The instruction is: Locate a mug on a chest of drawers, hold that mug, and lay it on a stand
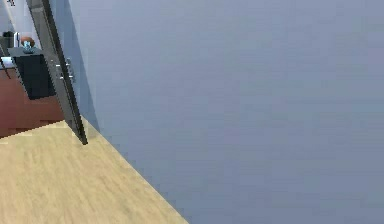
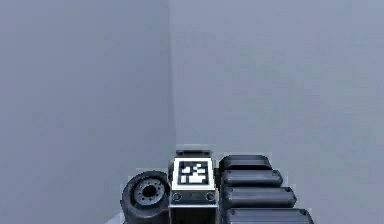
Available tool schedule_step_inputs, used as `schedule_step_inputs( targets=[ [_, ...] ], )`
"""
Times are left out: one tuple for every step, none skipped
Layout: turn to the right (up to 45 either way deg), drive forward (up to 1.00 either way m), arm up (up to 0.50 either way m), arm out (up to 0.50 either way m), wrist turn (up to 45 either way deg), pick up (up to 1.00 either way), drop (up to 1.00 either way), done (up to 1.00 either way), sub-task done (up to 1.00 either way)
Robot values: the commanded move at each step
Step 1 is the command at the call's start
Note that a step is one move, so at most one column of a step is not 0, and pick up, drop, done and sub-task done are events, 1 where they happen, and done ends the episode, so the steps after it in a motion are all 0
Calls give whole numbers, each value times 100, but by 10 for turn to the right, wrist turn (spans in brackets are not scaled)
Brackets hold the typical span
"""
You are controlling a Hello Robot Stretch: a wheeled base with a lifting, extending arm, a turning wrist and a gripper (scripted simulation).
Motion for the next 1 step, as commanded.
schedule_step_inputs(
  targets=[
    [0,0,0,22,0,0,0,0,0]
  ],
)
